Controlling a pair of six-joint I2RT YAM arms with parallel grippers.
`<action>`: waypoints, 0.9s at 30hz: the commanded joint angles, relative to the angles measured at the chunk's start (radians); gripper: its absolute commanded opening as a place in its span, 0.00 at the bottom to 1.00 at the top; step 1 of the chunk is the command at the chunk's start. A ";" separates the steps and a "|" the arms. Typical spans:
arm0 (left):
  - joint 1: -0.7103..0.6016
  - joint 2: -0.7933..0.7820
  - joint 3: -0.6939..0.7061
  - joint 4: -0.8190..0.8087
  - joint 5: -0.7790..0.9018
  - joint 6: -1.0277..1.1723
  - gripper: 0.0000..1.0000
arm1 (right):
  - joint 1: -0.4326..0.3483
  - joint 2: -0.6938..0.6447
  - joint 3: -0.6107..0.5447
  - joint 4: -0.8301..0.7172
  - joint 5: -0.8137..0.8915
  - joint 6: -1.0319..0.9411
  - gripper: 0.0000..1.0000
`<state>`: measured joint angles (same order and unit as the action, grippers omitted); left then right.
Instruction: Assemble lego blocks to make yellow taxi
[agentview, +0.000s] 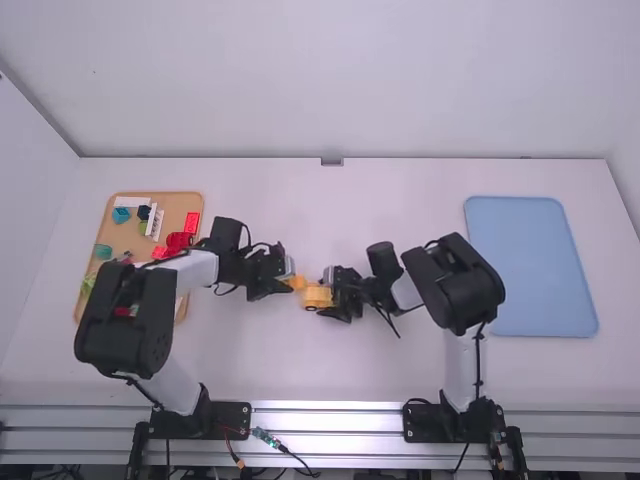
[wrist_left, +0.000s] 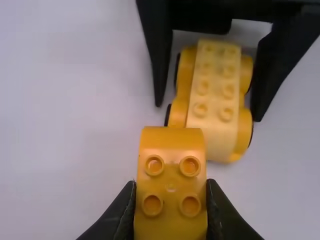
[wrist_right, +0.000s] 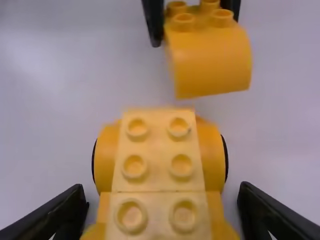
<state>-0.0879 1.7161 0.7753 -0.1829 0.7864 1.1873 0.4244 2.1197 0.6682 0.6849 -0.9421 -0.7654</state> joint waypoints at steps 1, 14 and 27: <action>0.000 -0.029 0.010 -0.003 0.038 -0.007 0.02 | -0.018 0.018 -0.008 -0.013 -0.003 -0.002 0.80; -0.006 -0.037 0.010 -0.006 0.123 -0.006 0.02 | -0.043 0.018 -0.029 -0.014 -0.006 -0.029 0.73; -0.110 -0.043 0.010 0.041 0.058 -0.145 0.02 | -0.044 0.018 -0.048 0.046 -0.034 -0.017 0.45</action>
<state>-0.1886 1.6970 0.7753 -0.1390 0.8513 1.0920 0.3840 2.1197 0.6178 0.7387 -0.9749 -0.7849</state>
